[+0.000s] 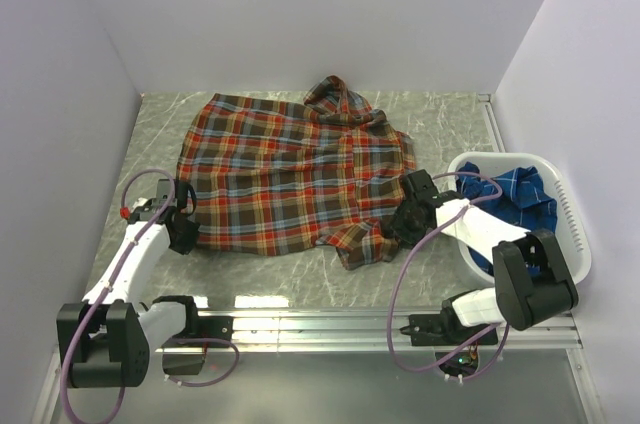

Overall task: Fold and stack the long sleeve shirts
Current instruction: Fold the shirt

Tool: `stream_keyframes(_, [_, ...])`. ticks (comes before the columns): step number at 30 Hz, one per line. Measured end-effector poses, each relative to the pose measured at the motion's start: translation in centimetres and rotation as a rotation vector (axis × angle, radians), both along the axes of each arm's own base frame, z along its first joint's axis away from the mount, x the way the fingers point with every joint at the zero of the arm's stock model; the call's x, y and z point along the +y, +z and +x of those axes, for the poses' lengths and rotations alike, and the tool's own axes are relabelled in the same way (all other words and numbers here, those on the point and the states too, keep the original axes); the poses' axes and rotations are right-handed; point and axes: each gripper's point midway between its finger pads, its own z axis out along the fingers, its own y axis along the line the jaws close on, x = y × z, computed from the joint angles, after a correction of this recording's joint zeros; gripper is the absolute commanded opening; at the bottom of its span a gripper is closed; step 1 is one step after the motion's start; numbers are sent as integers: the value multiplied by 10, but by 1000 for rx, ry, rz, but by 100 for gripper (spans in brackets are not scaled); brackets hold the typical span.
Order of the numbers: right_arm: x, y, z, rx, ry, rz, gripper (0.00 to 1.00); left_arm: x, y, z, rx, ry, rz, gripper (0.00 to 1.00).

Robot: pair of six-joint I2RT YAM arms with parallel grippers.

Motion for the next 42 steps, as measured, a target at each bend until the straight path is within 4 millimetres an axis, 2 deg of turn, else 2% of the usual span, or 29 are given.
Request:
stream_keyframes(1, [0, -1, 0, 0, -1, 1, 46, 0, 0, 0, 0, 0, 0, 9])
stream_keyframes(2, [1, -2, 1, 2, -3, 1, 37, 0, 0, 0, 2, 0, 0, 9])
stream_keyframes(4, [1, -3, 2, 3, -6, 2, 28, 0, 0, -1, 5, -2, 1, 8])
stream_keyframes(5, [1, -3, 2, 3, -9, 1, 19, 0, 0, -2, 9, -4, 3, 8])
stream_keyframes(9, [0, -3, 1, 3, -5, -6, 1, 3, 4, -3, 7, -11, 17, 8])
stream_keyframes(17, [-11, 1, -7, 14, 23, -61, 0, 7, 12, -3, 10, -21, 47, 8])
stream_keyframes(29, [-26, 43, -23, -2, 128, -134, 0, 7, 26, -9, 17, -36, 49, 9])
stream_keyframes(34, [-24, 73, -6, -46, 151, -146, 0, 7, 30, -2, 34, -57, 57, 11])
stream_keyframes(39, [-20, 97, 25, -95, 167, -172, 0, 12, 42, 23, 15, -78, 86, 12])
stream_keyframes(42, [-19, 102, 42, -98, 174, -194, 0, 16, 42, 39, 15, -92, 114, 12])
